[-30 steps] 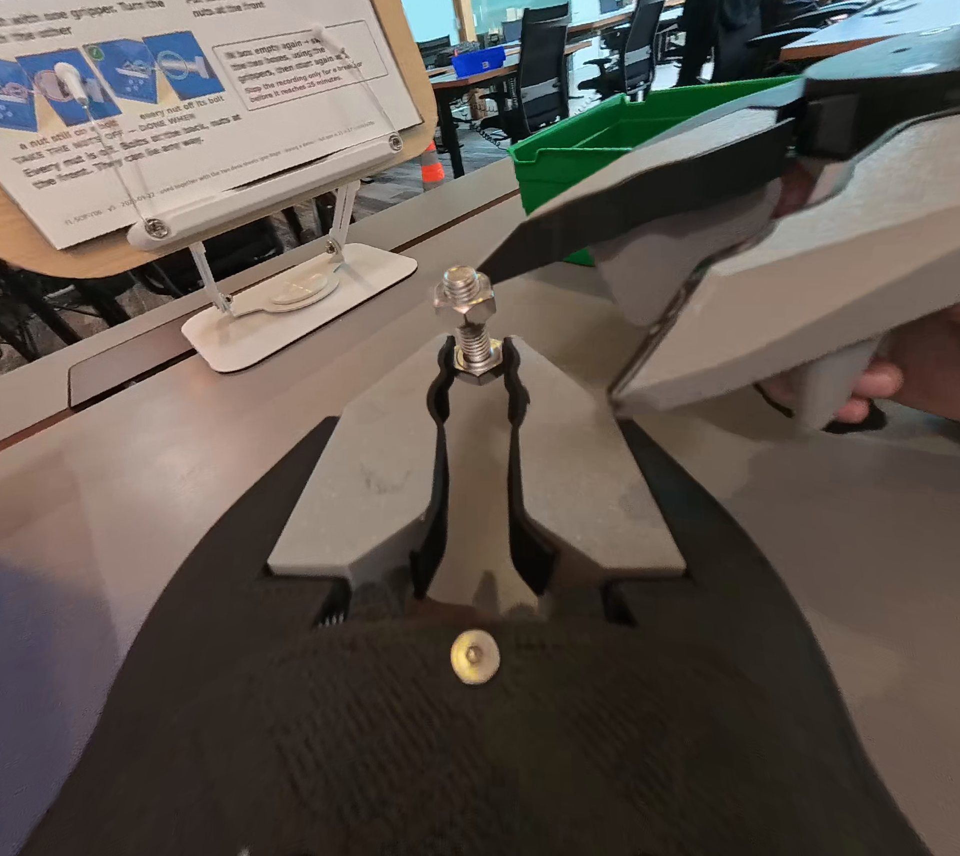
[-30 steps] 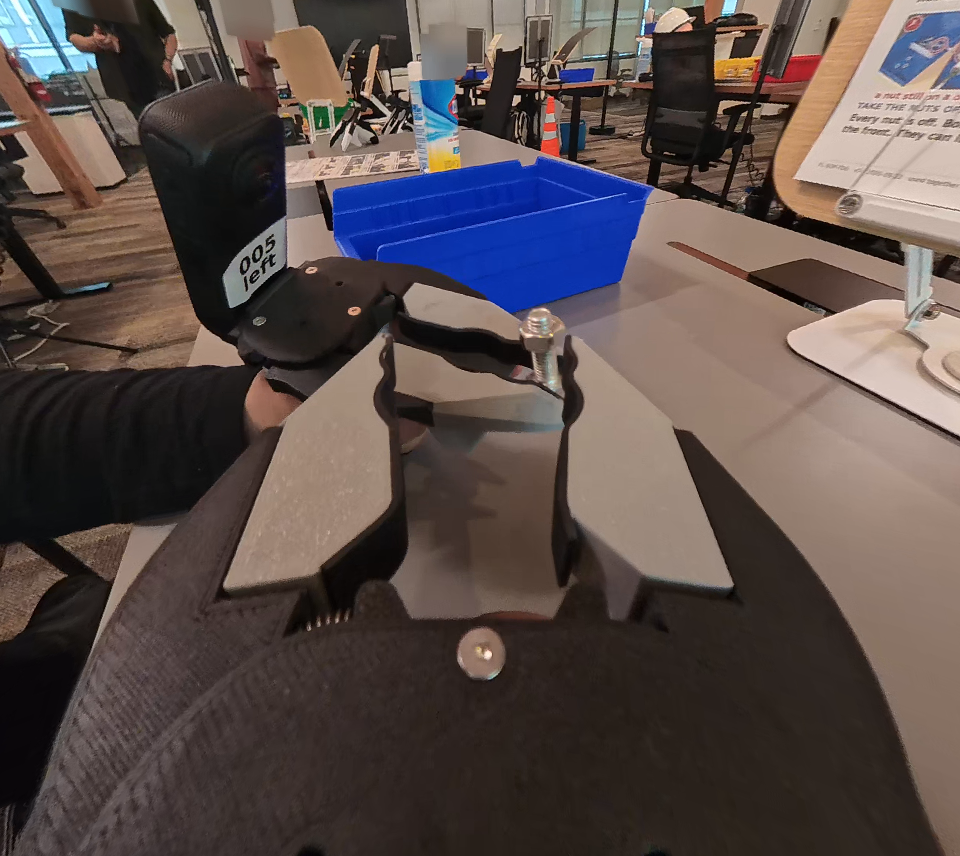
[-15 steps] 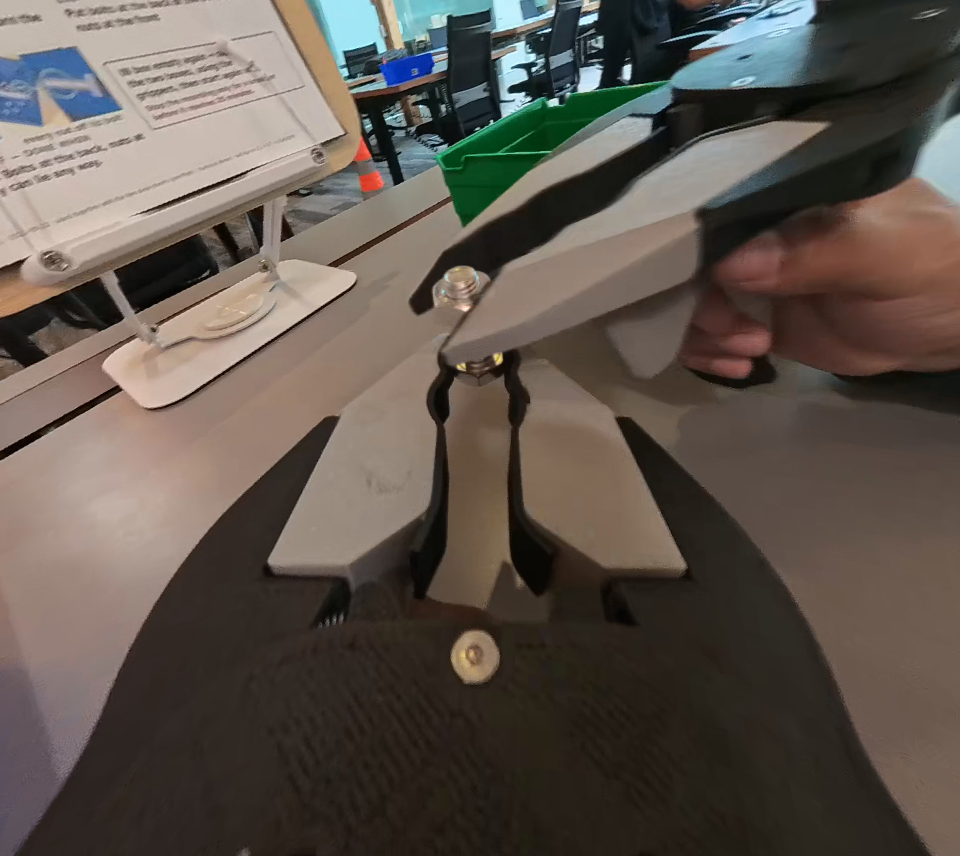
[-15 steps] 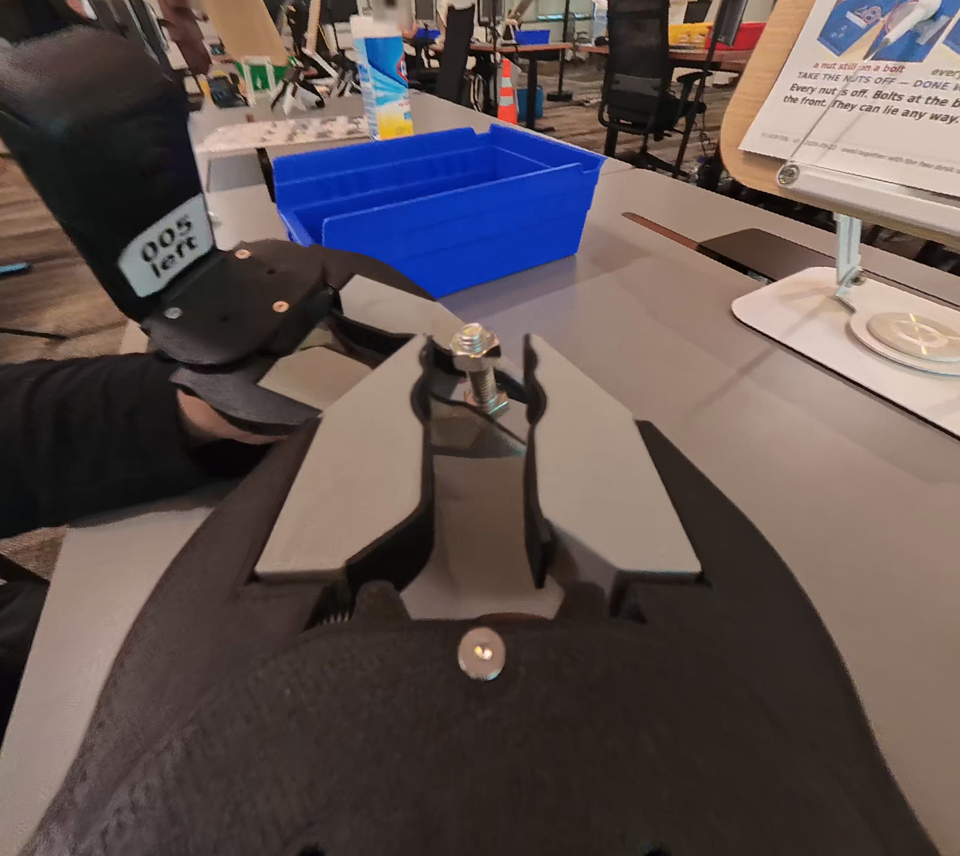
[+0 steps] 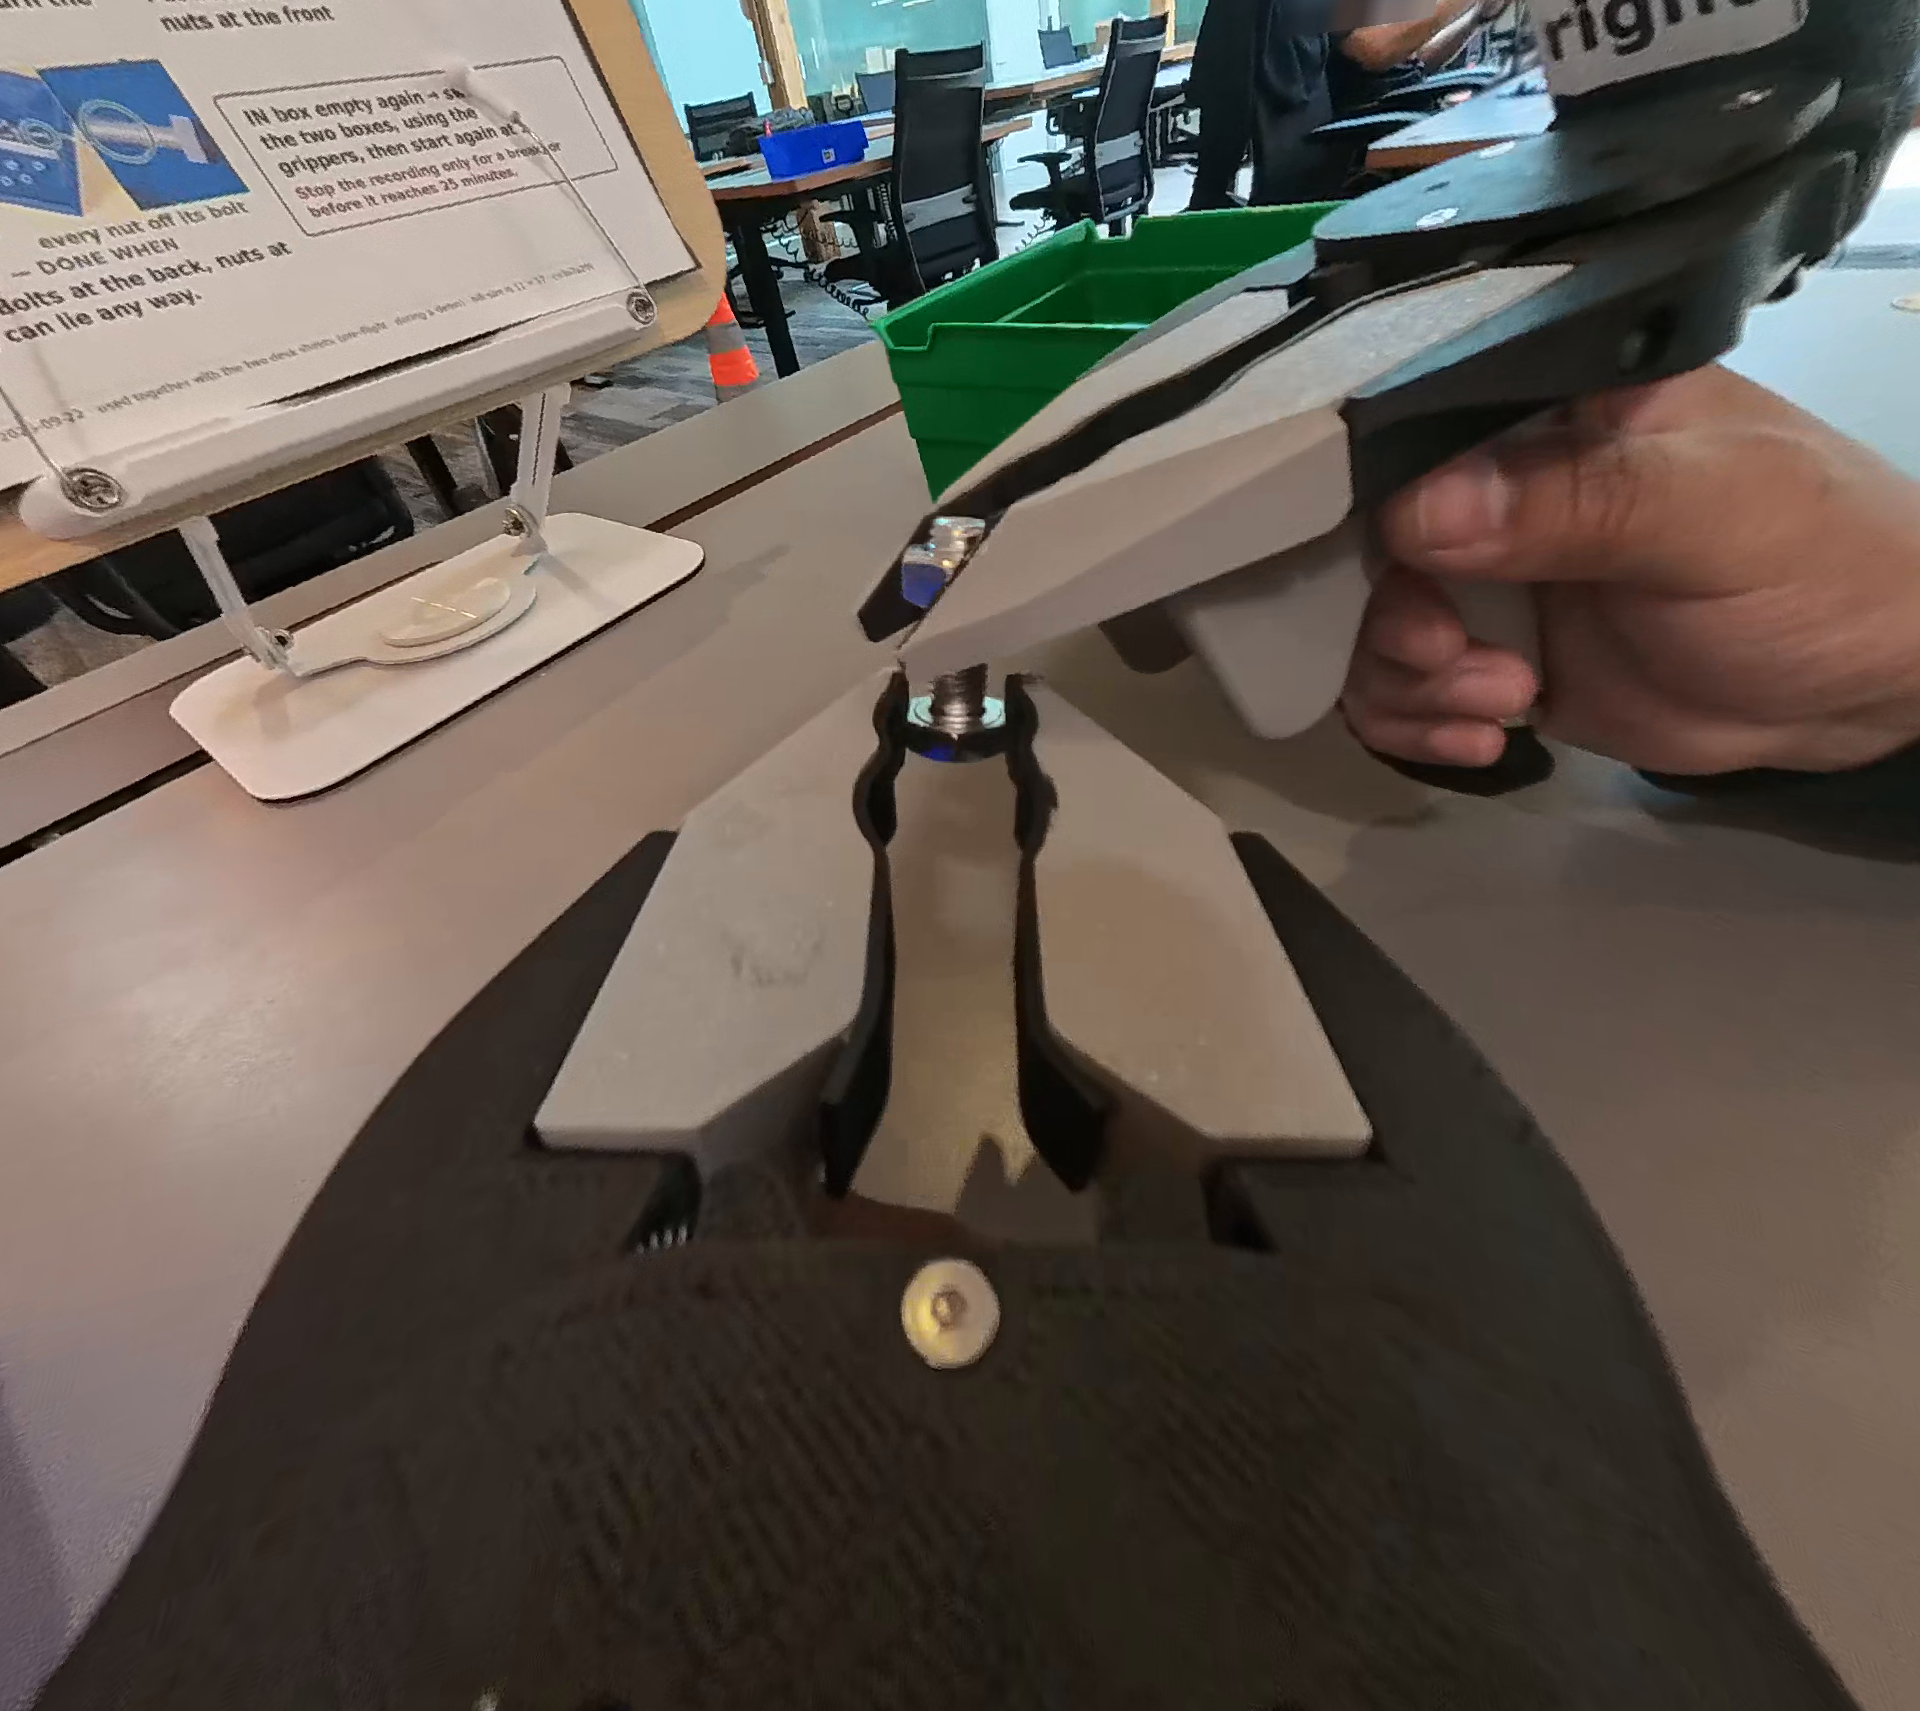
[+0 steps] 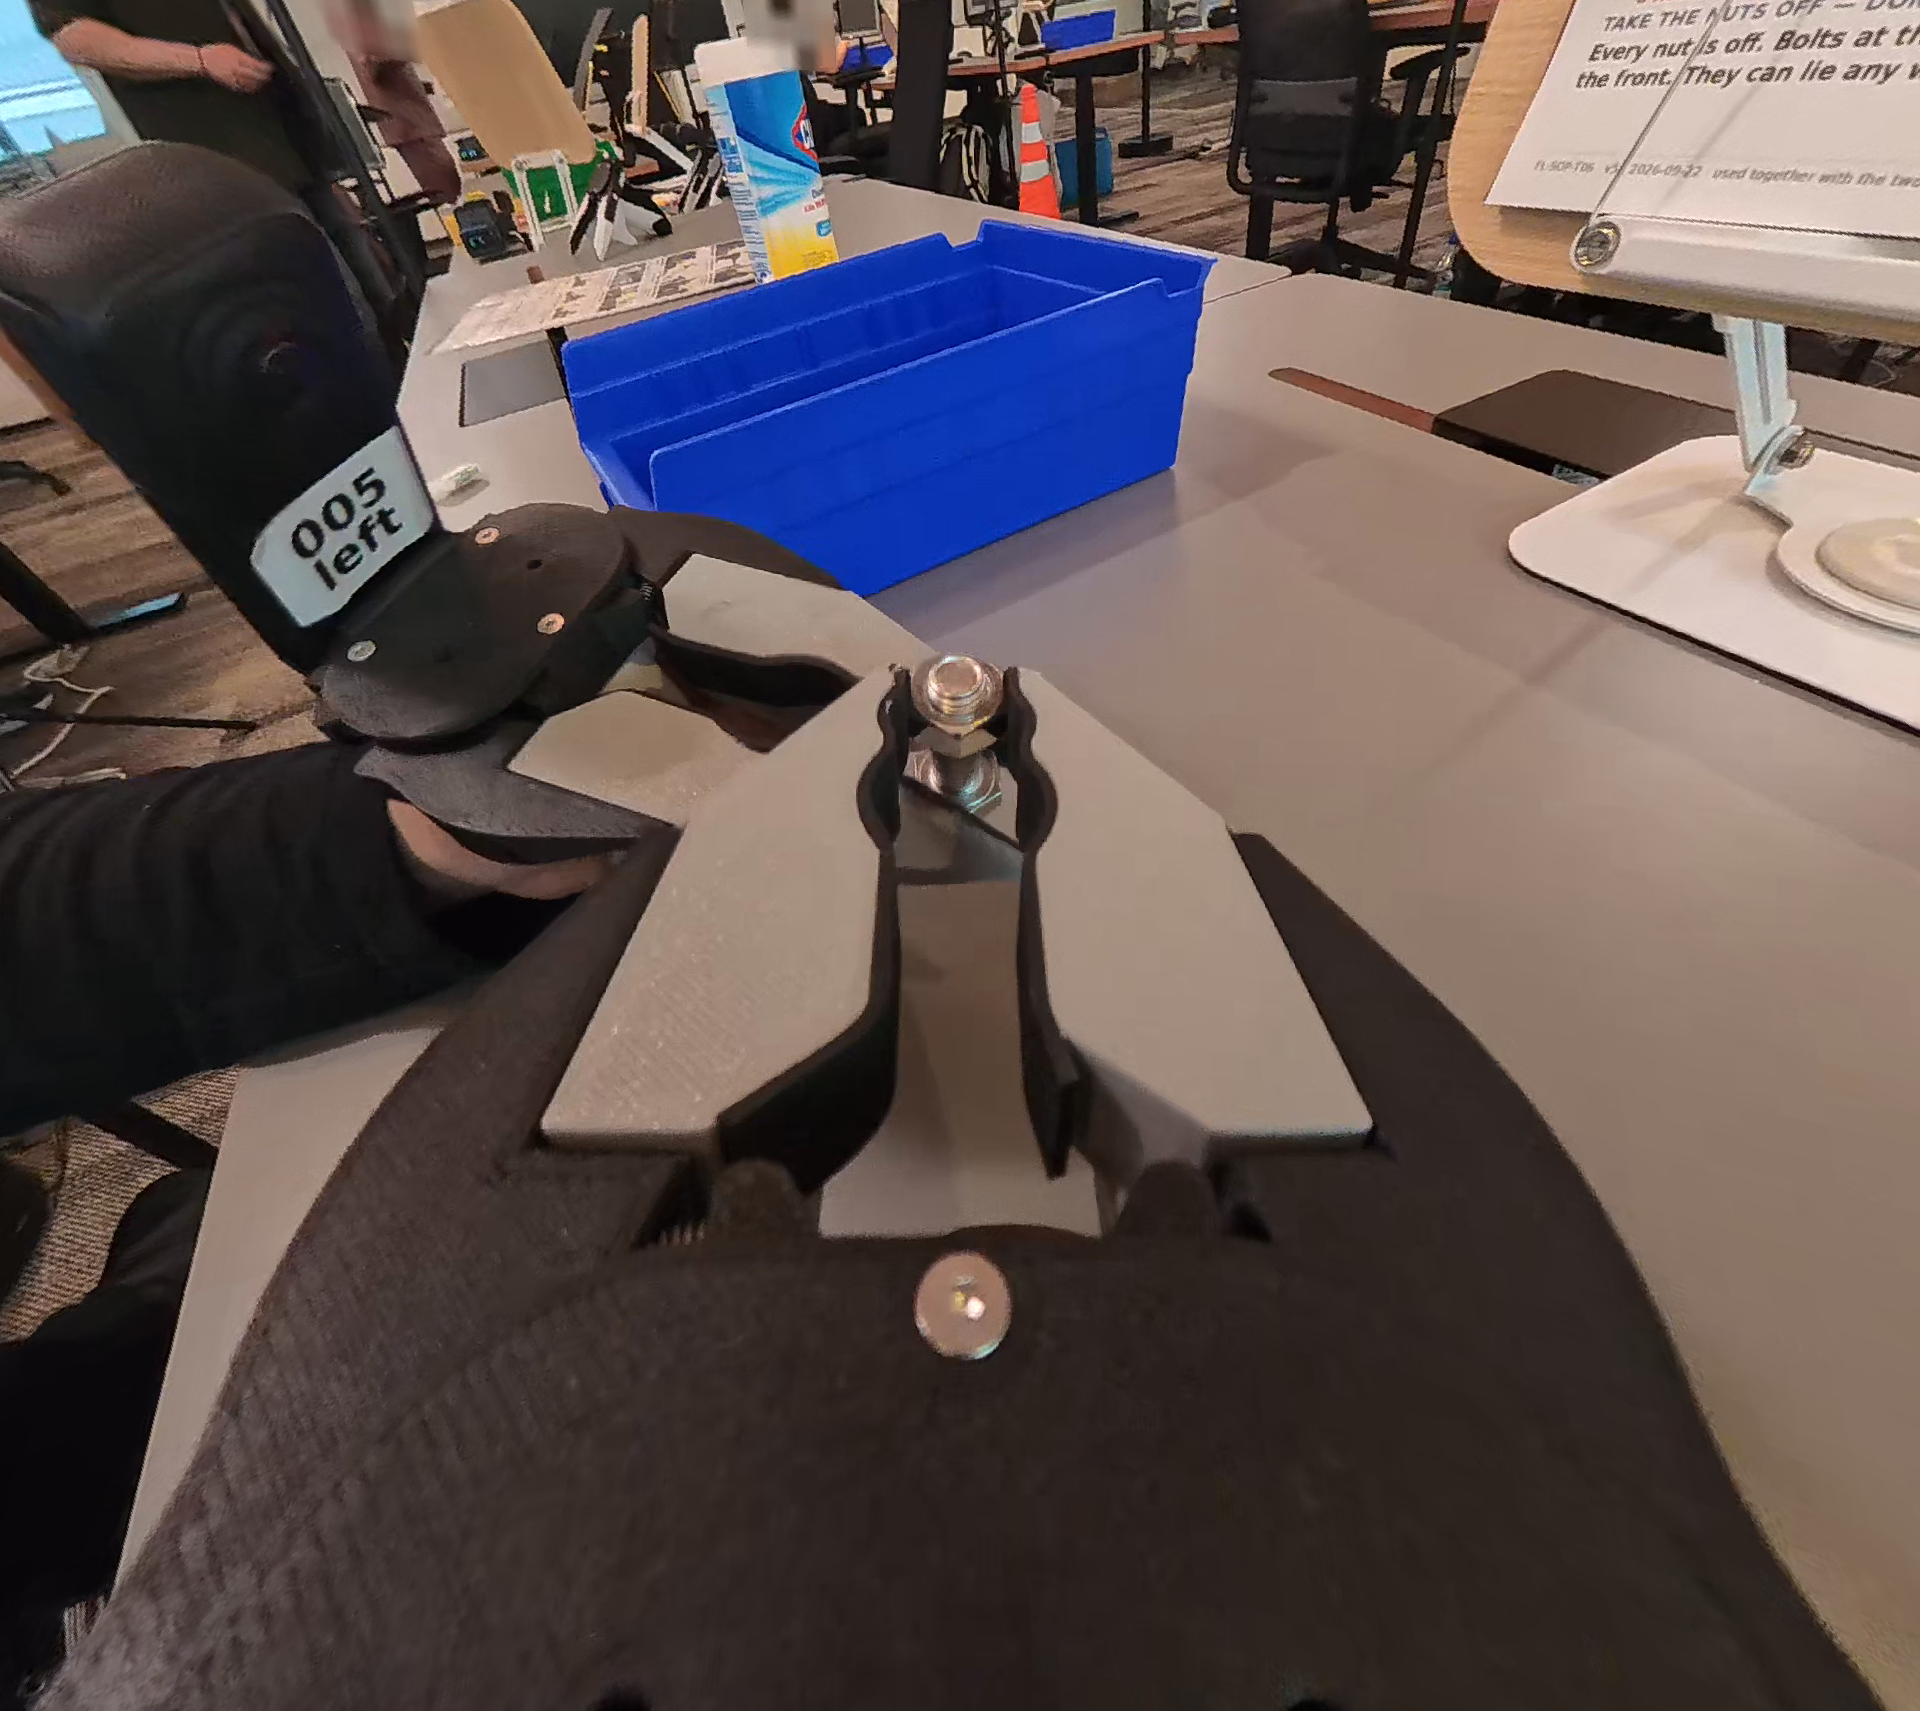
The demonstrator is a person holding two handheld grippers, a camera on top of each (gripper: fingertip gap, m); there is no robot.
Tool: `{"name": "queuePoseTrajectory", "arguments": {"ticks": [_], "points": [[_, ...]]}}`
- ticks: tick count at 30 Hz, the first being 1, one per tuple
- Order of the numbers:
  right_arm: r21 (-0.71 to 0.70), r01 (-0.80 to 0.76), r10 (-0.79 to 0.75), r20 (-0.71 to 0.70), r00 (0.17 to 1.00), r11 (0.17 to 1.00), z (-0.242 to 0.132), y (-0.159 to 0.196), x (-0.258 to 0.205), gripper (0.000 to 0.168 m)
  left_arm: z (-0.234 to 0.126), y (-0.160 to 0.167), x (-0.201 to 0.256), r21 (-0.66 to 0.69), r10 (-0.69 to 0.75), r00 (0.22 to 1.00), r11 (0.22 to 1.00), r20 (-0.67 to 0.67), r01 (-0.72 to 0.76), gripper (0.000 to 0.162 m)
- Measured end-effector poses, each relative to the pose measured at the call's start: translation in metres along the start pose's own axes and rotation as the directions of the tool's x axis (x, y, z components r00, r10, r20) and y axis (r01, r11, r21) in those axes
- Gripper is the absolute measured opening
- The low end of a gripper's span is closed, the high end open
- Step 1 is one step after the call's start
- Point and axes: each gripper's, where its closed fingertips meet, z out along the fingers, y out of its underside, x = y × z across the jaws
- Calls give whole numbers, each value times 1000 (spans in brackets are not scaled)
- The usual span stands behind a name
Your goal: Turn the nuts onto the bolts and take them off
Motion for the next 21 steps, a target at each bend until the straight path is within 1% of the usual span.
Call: {"name": "queuePoseTrajectory", "arguments": {"ticks": [2, 11, 15, 21], "points": [[-10, 5, -5, -6, 1000, 1000, 1, 2, 1, 15, -1, -3, 0, 16, -21, 1000, 1000, -10, 22, 16], [-22, -2, 2, -8, 1000, 1000, 2, 4, 1, 15, 0, 2, 3, -10, -53, 997, 999, -47, 53, 16], [-17, -15, 15, 2, 1000, 1000, 1, 3, 1, 15, -1, 0, 2, -5, -25, 999, 1000, -34, 24, 16], [-15, -44, 44, 8, 999, 999, 2, 5, 3, 16, 0, 6, -4, -44, 6, 1000, 999, 12, -6, 16]]}}
